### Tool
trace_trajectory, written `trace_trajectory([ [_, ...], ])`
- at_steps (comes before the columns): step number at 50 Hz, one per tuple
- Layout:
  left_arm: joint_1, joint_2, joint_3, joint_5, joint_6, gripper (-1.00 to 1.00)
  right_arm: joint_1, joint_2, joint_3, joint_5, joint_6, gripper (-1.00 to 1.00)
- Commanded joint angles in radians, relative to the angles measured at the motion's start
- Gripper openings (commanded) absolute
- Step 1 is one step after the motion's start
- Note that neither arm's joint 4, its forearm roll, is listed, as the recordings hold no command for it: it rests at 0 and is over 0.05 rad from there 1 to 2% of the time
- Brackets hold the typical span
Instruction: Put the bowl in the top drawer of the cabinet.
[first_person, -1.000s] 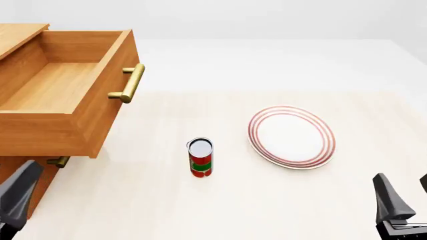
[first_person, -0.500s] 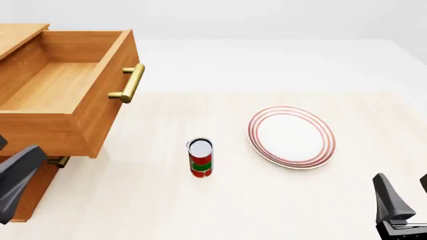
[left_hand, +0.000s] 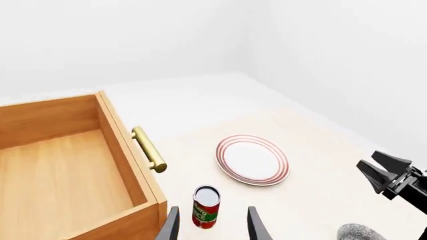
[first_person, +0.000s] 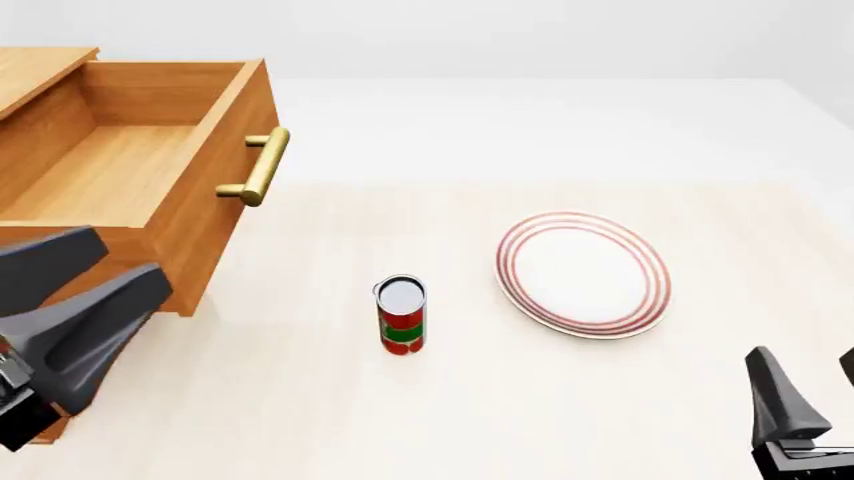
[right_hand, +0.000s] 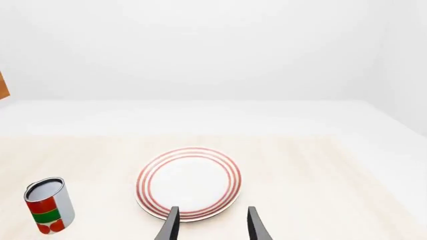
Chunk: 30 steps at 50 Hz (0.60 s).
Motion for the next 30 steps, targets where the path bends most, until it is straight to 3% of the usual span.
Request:
trace_trajectory([
  [1,-0.109,0.113,-0.019,-0.056,-0.041,1.0,0.0,0.0,0.0,0.0,0.0,1.0],
  [11,-0.161,0.192,-0.023,-0.102,-0.046,1.0,0.0,0.0,0.0,0.0,0.0,1.0],
  [21,-0.264,0.311,-0.037,-0.149,-0.133,1.0,0.0,0.0,0.0,0.0,0.0,1.0],
  [30,-0.306,0.377,-0.042,-0.186,-0.137,1.0,0.0,0.0,0.0,0.0,0.0,1.0],
])
